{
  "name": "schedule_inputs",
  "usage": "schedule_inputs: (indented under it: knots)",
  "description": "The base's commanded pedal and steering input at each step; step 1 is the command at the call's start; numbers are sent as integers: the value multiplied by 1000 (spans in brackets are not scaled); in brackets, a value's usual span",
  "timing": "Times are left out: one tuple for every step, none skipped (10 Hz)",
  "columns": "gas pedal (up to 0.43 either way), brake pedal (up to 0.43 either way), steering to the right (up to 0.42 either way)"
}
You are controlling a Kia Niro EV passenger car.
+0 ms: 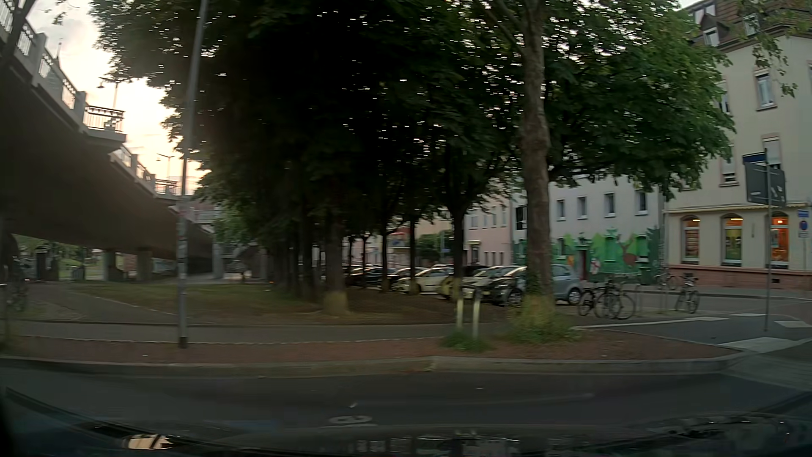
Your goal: Follow the waypoints while adhering to traffic rules and regulations
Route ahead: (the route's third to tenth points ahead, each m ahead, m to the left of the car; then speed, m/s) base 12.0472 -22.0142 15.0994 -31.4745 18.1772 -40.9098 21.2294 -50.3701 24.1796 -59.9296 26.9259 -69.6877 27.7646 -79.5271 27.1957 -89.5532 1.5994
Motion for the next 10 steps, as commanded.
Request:
schedule_inputs:
  knots:
    - [0,0,926]
    - [0,0,925]
    - [0,0,924]
    - [0,0,923]
    - [0,0,921]
    - [0,0,918]
    - [0,0,915]
    - [0,0,911]
    - [0,0,903]
    - [0,0,900]
